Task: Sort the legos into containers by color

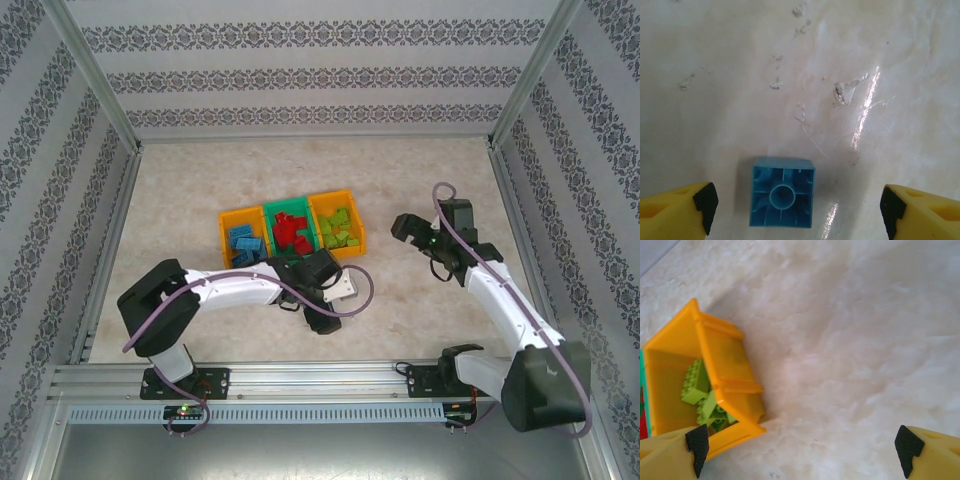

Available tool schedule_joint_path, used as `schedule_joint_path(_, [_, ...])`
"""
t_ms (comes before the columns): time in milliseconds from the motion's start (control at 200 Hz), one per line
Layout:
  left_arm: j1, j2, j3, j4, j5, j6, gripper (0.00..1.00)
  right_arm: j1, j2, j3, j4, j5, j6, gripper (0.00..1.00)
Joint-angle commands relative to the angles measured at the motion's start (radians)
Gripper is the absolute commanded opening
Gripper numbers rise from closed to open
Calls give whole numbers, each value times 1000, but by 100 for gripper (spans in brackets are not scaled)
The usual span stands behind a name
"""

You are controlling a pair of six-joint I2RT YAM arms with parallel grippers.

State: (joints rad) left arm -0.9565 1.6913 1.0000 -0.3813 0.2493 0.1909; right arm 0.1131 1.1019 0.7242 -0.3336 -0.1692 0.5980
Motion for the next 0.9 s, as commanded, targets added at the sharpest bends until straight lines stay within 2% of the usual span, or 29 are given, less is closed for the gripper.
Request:
schedule_joint_path(0, [-16,25,25,-37,19,51,85,-36,-54,-40,-33,-1,-26,98])
schedule_joint_path(225, [-15,73,45,-48,15,67,77,-76,-85,-71,-50,-23,-33,98])
schedule_joint_path(739, [-3,94,52,-44,26,59,28,-96,-89,-69,-71,-30,-42,98])
schedule_joint_path(894, [22,23,45,-38,-4,-3,22,-99,-95,-72,-81,-23,-52,98])
